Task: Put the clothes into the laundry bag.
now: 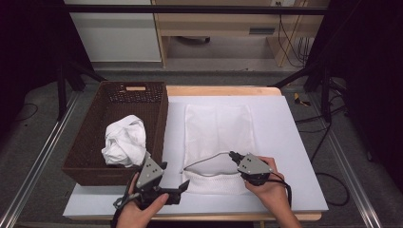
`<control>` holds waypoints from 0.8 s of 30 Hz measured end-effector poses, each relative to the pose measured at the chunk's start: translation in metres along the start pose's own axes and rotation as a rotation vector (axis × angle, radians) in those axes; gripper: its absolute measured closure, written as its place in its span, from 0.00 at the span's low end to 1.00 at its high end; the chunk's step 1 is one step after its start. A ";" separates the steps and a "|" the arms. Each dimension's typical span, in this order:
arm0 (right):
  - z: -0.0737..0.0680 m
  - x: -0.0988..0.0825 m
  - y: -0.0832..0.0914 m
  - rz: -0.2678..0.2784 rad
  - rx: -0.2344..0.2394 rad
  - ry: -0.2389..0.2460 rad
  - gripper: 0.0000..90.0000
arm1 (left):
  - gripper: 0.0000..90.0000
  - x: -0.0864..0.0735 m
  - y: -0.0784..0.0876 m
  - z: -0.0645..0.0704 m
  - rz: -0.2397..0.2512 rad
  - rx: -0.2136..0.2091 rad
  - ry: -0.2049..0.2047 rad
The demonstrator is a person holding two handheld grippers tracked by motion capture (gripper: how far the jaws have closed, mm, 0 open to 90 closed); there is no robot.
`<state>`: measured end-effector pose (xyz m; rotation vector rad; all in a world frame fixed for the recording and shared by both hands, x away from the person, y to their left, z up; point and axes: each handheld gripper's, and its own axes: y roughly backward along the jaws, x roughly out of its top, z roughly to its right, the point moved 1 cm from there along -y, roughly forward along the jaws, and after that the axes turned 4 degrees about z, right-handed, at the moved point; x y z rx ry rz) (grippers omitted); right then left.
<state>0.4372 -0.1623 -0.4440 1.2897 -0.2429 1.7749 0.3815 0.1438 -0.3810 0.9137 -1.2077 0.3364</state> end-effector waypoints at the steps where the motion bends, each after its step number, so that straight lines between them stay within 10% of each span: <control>1: 0.000 0.000 0.000 -0.002 0.001 0.001 0.99 | 0.10 0.007 0.002 -0.004 -0.007 0.016 -0.014; 12: 0.001 -0.001 0.000 0.004 0.005 -0.010 0.99 | 0.10 0.062 0.018 -0.053 -0.092 0.185 -0.105; 24: 0.001 -0.002 0.001 0.003 0.009 -0.003 0.99 | 0.07 0.074 0.014 -0.096 -0.166 0.211 -0.035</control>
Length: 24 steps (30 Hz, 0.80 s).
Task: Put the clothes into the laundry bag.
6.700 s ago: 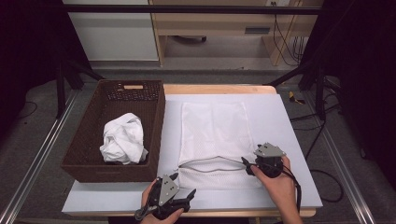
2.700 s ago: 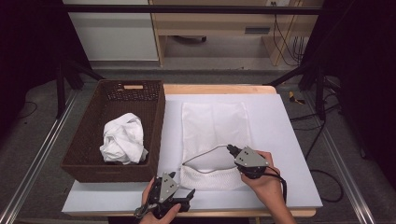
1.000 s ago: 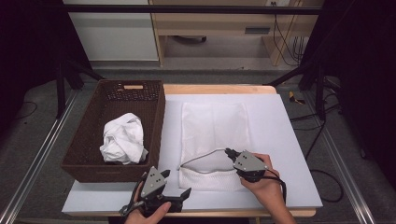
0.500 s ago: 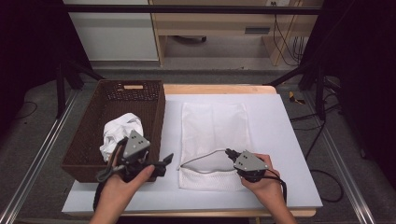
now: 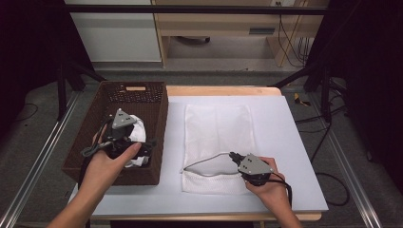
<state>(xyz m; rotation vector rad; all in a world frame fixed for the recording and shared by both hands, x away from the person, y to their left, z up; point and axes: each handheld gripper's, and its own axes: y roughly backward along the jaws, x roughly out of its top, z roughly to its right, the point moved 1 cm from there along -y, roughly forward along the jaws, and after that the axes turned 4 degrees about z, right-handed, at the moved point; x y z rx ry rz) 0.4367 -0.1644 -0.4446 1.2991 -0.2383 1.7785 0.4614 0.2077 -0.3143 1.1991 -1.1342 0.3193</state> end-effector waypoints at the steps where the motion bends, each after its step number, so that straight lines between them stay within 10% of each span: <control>1: 0.000 0.000 0.000 -0.001 0.001 -0.001 0.99 | 0.07 0.000 -0.004 -0.008 -0.022 0.009 0.005; 24: 0.002 -0.001 -0.001 -0.002 0.007 -0.009 0.98 | 0.06 -0.034 -0.061 -0.076 -0.337 0.048 0.059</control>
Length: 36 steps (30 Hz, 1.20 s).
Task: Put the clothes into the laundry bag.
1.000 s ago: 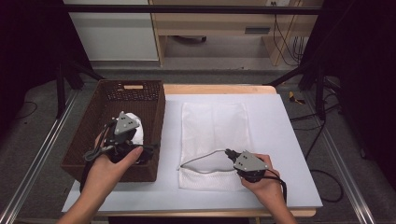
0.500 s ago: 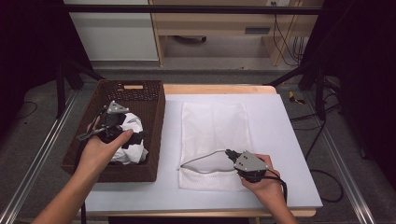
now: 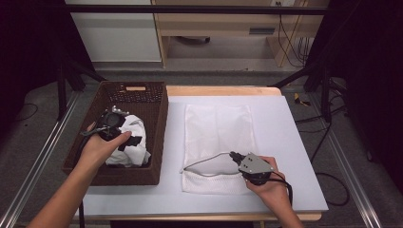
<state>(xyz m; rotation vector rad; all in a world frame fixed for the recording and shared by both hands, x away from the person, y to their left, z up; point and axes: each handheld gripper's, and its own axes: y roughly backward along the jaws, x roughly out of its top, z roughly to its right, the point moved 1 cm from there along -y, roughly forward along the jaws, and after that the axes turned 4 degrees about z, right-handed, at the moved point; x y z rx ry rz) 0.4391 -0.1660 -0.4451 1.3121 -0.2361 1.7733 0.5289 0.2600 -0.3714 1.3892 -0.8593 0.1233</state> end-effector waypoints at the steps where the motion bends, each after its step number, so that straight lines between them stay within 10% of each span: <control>1: 0.000 0.000 0.000 0.000 0.000 0.000 0.98 | 0.06 -0.002 -0.002 -0.002 -0.010 0.006 -0.002; 19: 0.000 -0.001 -0.001 -0.003 0.014 -0.003 0.97 | 0.04 -0.020 -0.039 -0.036 -0.147 -0.021 0.030; 36: 0.002 -0.003 -0.003 -0.011 0.017 -0.006 0.97 | 0.00 -0.031 -0.067 -0.047 -0.134 -0.035 0.074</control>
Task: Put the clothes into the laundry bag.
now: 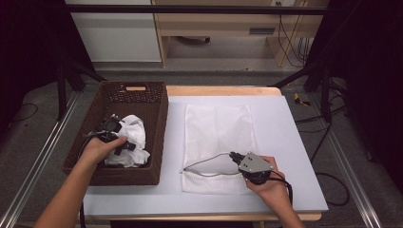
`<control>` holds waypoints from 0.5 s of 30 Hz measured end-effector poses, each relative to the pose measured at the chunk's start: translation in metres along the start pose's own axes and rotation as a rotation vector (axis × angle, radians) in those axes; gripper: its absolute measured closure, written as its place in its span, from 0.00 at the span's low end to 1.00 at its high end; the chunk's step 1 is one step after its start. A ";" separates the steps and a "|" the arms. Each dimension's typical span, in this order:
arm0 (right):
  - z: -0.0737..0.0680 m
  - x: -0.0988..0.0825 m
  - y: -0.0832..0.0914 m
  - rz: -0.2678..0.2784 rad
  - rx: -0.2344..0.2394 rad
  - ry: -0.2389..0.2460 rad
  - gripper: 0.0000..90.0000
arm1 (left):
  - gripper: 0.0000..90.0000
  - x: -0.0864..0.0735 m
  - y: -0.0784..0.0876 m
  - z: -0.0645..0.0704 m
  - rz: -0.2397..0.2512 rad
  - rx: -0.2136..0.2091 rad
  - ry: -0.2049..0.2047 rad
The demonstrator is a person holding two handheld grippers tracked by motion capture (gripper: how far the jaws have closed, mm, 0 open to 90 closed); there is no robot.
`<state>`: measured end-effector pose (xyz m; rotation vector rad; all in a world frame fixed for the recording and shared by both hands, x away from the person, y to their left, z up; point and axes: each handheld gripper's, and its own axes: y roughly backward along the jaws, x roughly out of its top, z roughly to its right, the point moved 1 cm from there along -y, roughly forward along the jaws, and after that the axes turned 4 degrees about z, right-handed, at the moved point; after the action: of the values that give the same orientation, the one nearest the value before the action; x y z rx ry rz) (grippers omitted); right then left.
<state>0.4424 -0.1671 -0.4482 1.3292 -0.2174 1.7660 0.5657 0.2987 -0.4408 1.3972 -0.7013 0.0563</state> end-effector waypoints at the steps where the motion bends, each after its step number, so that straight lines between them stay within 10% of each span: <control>1: 0.000 0.000 0.000 -0.001 -0.001 0.000 0.97 | 0.00 0.000 0.000 0.000 -0.002 0.000 -0.001; 15: 0.000 0.000 0.000 -0.001 -0.003 0.001 0.96 | 0.00 -0.001 -0.001 0.001 0.002 0.000 0.002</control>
<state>0.4425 -0.1670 -0.4481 1.3264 -0.2185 1.7644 0.5648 0.2982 -0.4423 1.3968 -0.7010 0.0590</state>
